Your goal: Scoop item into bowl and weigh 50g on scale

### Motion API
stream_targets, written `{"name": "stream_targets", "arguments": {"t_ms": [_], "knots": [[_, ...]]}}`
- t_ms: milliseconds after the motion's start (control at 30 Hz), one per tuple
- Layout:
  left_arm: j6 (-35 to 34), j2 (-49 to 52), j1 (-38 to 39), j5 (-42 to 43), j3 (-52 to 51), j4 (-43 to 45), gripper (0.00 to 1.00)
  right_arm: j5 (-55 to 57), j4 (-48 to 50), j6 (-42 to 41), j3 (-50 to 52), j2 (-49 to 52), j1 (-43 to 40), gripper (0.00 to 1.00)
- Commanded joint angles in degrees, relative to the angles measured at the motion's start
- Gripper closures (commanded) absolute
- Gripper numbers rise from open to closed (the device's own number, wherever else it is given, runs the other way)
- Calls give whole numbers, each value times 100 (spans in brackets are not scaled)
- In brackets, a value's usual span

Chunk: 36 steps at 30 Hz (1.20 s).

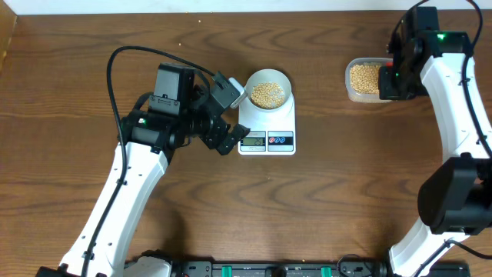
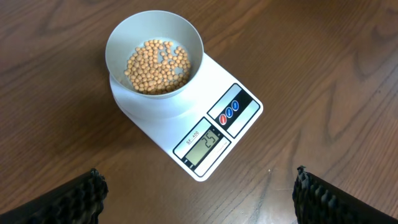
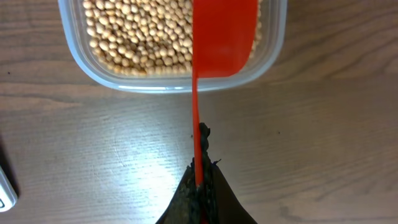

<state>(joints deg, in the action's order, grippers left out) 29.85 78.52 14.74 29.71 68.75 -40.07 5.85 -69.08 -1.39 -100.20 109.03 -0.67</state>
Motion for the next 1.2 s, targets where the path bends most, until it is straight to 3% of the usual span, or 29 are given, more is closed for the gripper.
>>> {"name": "stream_targets", "arguments": {"t_ms": [0, 667, 1167], "knots": [[31, 0, 7, 72, -28, 0, 2, 160, 57, -114, -17, 44, 68, 99], [33, 0, 7, 72, -28, 0, 2, 455, 199, -114, -17, 640, 76, 99], [33, 0, 7, 70, -28, 0, 2, 66, 247, 190, -17, 643, 76, 99]]}}
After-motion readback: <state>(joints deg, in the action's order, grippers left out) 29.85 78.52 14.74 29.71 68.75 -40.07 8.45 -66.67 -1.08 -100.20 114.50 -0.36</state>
